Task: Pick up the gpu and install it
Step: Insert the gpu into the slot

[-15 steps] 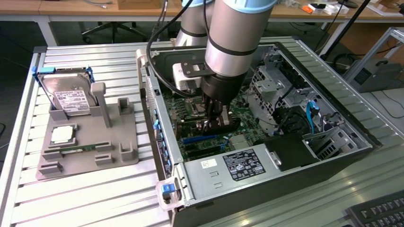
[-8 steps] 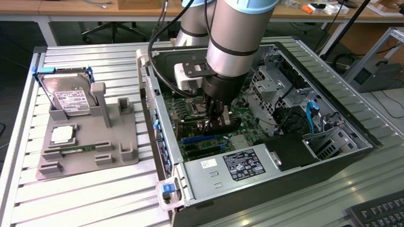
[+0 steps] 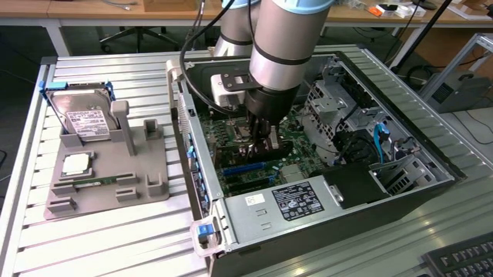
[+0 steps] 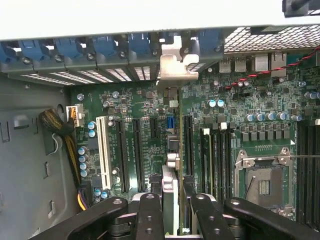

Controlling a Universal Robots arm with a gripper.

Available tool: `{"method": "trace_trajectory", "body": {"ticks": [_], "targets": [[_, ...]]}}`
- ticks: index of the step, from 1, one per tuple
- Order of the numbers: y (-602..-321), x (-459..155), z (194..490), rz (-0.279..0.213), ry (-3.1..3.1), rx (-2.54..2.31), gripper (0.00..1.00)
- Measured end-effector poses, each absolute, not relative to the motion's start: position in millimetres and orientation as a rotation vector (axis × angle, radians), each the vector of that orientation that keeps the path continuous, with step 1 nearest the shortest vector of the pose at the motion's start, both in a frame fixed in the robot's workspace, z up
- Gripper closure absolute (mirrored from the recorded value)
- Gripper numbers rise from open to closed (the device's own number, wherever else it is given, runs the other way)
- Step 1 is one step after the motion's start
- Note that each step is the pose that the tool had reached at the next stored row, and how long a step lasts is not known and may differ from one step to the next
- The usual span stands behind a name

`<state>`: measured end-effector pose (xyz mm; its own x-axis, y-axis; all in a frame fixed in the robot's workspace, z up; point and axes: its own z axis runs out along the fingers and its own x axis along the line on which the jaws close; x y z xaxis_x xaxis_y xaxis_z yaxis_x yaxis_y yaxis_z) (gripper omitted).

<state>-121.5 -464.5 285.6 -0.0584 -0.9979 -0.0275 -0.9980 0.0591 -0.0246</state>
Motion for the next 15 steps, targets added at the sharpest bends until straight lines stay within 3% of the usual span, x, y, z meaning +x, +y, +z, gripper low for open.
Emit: {"method": "trace_trajectory", "body": {"ticks": [10, 15], "targets": [[-464.5, -126.3, 284.9, 0.003, 2.26, -2.131, 0.73], [-464.5, -126.3, 284.0, 0.04, 2.278, -2.147, 0.73]]}}
